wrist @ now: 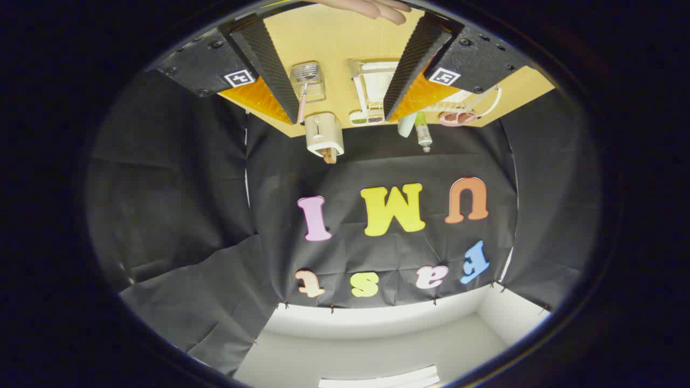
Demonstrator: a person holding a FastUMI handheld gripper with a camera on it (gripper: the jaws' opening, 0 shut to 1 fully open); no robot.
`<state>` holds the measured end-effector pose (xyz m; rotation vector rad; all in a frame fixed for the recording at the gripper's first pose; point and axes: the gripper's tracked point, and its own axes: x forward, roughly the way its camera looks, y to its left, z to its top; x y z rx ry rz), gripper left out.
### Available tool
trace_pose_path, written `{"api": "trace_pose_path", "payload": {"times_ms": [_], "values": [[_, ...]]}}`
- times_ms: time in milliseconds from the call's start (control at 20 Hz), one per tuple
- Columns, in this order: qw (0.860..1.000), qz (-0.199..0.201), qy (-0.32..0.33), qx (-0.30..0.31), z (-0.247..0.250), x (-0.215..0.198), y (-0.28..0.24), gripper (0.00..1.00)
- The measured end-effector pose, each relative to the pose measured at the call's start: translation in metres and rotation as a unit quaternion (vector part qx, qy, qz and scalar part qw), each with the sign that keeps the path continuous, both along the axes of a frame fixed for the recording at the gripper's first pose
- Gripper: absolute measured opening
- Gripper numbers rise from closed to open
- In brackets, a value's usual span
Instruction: Take the plate from the dish rack, then take the spoon from the basket and place it into the plate.
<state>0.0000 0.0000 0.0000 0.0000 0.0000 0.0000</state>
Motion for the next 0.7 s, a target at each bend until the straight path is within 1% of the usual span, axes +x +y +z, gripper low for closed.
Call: {"api": "trace_pose_path", "payload": {"times_ms": [150, 350, 550, 700], "values": [[1.0, -0.004, -0.003, -0.006, 0.001, -0.001, 0.0, 1.0], [1.0, 0.008, 0.005, -0.017, -0.008, 0.0, 0.005, 1.0], [1.0, 0.003, 0.016, -0.017, -0.016, 0.005, -0.003, 1.0], [1.0, -0.001, 0.011, -0.018, -0.013, 0.007, -0.009, 1.0]]}}
